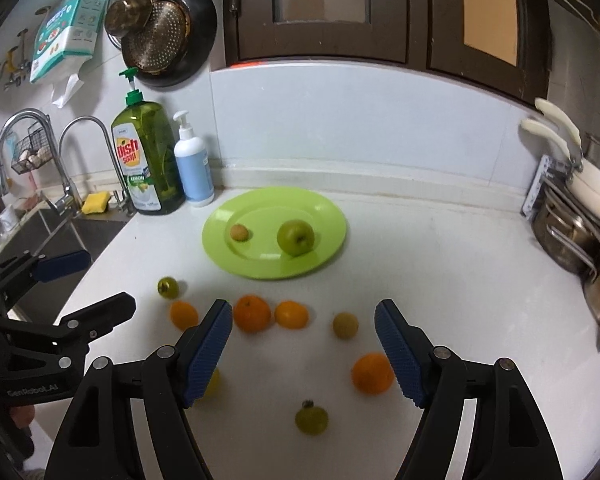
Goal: Organize fruits
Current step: 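Withdraw both grippers from the plate toward the remaining fruits, then grasp the yellow pear with the left gripper while the right grasps the green tomato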
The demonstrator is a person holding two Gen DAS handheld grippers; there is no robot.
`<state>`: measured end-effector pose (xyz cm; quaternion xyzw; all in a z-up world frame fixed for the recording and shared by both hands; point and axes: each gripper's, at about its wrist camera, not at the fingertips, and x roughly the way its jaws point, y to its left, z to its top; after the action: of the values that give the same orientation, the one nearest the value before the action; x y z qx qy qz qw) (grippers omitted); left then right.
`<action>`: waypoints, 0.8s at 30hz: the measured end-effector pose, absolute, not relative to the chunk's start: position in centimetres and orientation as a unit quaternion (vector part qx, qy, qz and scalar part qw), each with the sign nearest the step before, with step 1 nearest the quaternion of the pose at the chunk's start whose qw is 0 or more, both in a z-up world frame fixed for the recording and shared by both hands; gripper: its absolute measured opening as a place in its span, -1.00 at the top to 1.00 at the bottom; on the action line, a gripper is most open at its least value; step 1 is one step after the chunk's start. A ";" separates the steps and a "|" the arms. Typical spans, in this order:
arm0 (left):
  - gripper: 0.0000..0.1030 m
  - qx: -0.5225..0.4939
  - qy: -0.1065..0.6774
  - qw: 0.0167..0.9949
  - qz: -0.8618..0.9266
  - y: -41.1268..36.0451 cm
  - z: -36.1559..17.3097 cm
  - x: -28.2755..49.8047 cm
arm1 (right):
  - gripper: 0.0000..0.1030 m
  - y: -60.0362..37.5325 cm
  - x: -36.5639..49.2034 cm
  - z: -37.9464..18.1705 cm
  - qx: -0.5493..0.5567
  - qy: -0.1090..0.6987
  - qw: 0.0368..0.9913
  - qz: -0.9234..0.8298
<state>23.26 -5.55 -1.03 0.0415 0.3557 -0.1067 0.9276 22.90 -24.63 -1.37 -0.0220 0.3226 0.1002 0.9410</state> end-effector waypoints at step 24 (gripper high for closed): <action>-0.53 0.075 0.421 0.894 -0.130 -8.5 -8.2 21.8 | -0.43 -26.5 21.6 -9.6 -0.001 0.441 0.892 0.099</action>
<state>21.77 -8.54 -8.24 0.0751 0.4214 -0.1303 0.8943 21.60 -26.51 -9.61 -0.0010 0.4407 0.0989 0.8922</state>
